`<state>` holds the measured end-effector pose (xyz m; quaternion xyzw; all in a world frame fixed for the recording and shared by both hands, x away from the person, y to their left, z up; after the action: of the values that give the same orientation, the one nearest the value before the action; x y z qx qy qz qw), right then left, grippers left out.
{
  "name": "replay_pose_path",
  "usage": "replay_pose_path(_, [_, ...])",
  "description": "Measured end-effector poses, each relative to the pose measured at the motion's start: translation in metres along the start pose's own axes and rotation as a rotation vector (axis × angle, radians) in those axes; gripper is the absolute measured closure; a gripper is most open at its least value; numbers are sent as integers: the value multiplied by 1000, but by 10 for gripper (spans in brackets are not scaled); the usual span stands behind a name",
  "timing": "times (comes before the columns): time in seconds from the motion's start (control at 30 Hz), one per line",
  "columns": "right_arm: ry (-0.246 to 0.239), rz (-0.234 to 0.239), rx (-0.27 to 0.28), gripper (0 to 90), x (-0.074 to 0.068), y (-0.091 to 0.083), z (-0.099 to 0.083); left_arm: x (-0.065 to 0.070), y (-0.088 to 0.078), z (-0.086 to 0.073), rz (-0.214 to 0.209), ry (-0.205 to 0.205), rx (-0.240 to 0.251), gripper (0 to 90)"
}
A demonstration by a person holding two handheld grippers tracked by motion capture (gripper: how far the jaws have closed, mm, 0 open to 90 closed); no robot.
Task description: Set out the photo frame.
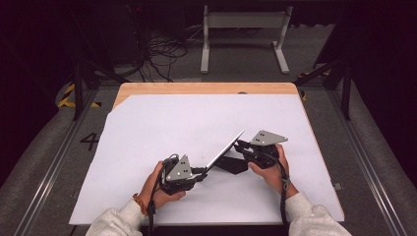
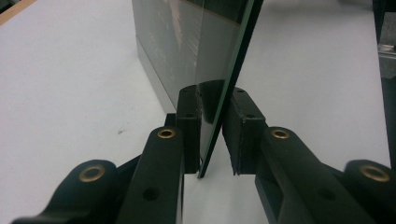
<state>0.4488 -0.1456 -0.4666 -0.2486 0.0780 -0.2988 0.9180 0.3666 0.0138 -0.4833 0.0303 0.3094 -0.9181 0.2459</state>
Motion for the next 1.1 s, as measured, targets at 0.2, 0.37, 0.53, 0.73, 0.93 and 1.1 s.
replay_pose_path(0.2, [-15, 16, -6, 785, -5, 3, 1, 2, 1, 1, 0, 6, 3, 759])
replay_pose_path(0.37, [-23, 23, -6, 795, -8, 4, 2, 4, 2, 2, 0, 6, 6, 751])
replay_pose_path(0.53, [-37, 41, 8, 798, -14, 2, 9, 6, 4, 4, 8, 11, 2, 744])
replay_pose_path(0.73, [-45, 46, 20, 795, -17, -1, 13, 7, 9, 8, 22, 19, 10, 731])
replay_pose_path(0.93, [-51, 49, 18, 801, -18, -1, 14, 9, 12, 10, 24, 13, 13, 722])
replay_pose_path(1.1, [-44, 41, 21, 798, -16, -1, 14, 9, 14, 11, 33, 10, 14, 718])
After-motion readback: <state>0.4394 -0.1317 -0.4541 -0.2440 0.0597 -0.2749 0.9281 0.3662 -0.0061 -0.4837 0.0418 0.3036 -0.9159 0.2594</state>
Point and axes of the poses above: each handheld gripper's, and its own axes: y roughly forward along the jaws, z roughly out of its top, x roughly to its right, the point moved 10 cm from there along y, roughly forward along the jaws, and after that the axes turned 9 degrees about z, right-handed, at the moved point
